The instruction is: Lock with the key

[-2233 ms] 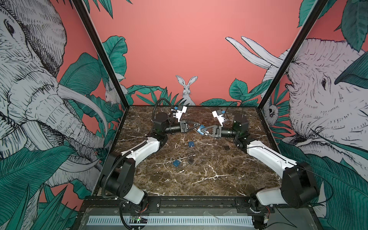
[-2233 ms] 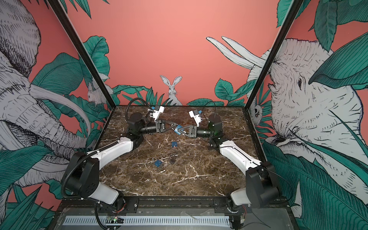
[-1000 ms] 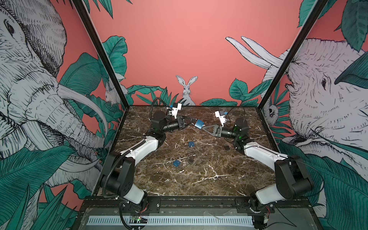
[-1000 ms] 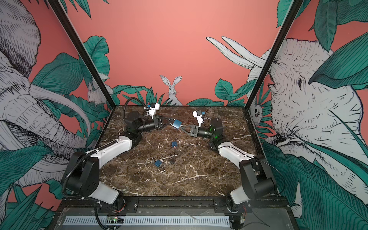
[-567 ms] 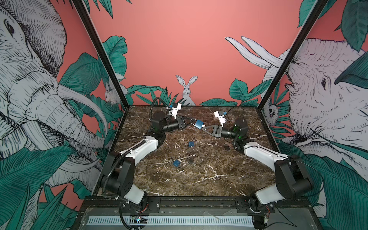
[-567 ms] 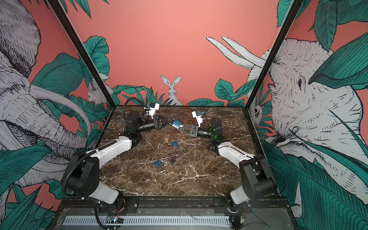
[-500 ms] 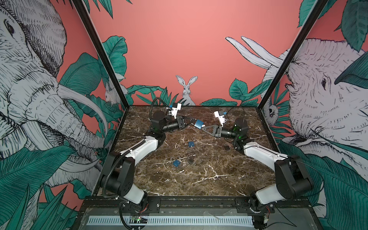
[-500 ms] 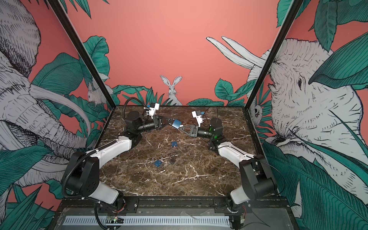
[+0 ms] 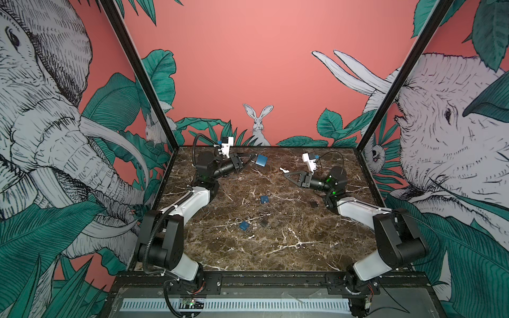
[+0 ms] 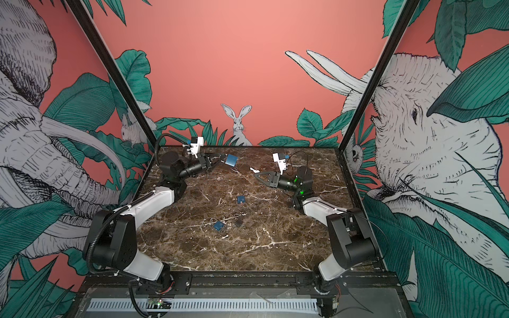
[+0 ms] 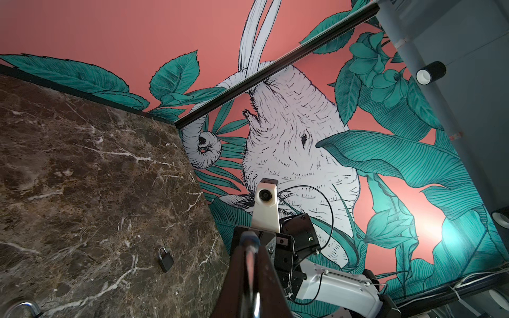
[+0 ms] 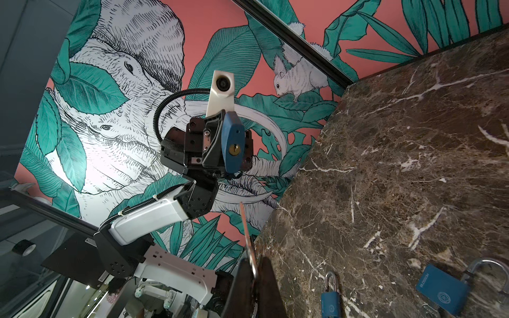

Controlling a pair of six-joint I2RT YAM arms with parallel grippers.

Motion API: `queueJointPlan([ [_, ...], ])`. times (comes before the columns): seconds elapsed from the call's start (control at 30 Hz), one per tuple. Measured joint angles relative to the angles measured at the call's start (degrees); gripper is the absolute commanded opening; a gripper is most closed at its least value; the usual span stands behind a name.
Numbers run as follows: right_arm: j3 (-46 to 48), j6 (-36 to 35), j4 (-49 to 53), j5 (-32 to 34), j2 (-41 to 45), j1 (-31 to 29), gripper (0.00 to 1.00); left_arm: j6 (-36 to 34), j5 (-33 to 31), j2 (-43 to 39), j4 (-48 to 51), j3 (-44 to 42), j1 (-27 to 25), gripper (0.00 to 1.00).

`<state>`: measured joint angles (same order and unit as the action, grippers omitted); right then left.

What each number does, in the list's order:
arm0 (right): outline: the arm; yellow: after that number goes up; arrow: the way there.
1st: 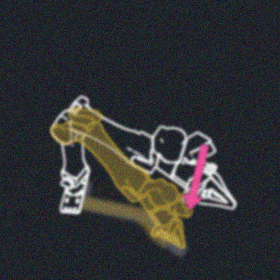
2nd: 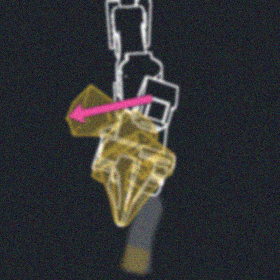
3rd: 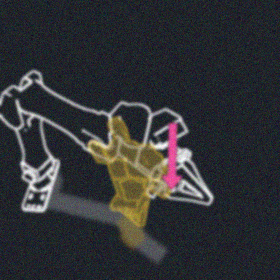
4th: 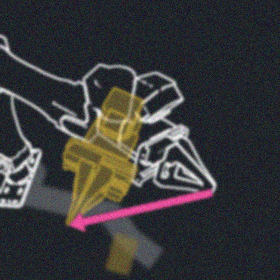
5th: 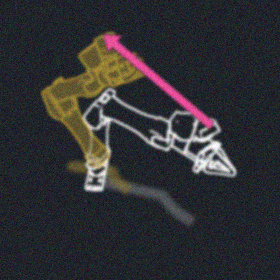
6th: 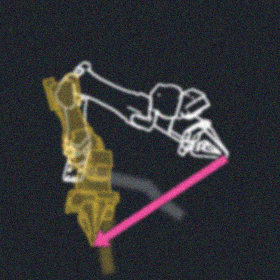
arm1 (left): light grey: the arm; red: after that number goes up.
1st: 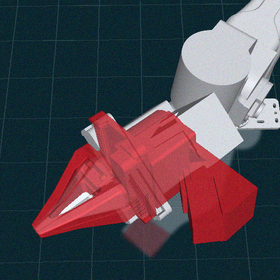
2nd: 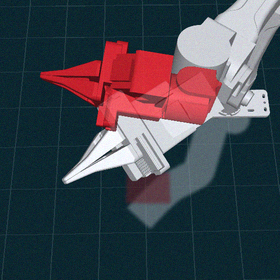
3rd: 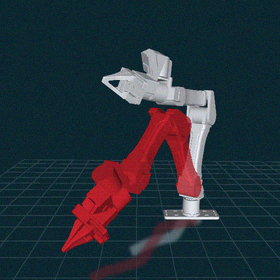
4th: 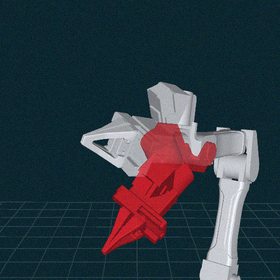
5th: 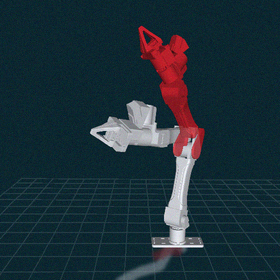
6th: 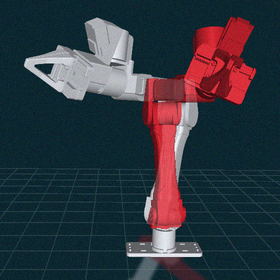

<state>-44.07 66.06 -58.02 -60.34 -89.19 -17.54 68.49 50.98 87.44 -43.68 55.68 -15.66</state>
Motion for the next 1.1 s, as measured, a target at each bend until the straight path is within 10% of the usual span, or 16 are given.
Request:
queueJointPlan([
  [0.33,-1.3,-21.7,35.1,12.5,10.8,2.3,0.00,-20.3,-1.6,0.4,30.0,5.4,-4.3,0.00],
  [0.6,-3.5,-34.1,57.4,27.0,16.0,4.7,0.00,-31.4,-2.2,15.7,44.7,18.0,-13.5,0.00],
  [1.1,-1.6,-37.9,66.2,38.5,17.9,6.3,0.00,-43.7,-1.5,47.5,68.1,54.0,-18.3,0.00],
])
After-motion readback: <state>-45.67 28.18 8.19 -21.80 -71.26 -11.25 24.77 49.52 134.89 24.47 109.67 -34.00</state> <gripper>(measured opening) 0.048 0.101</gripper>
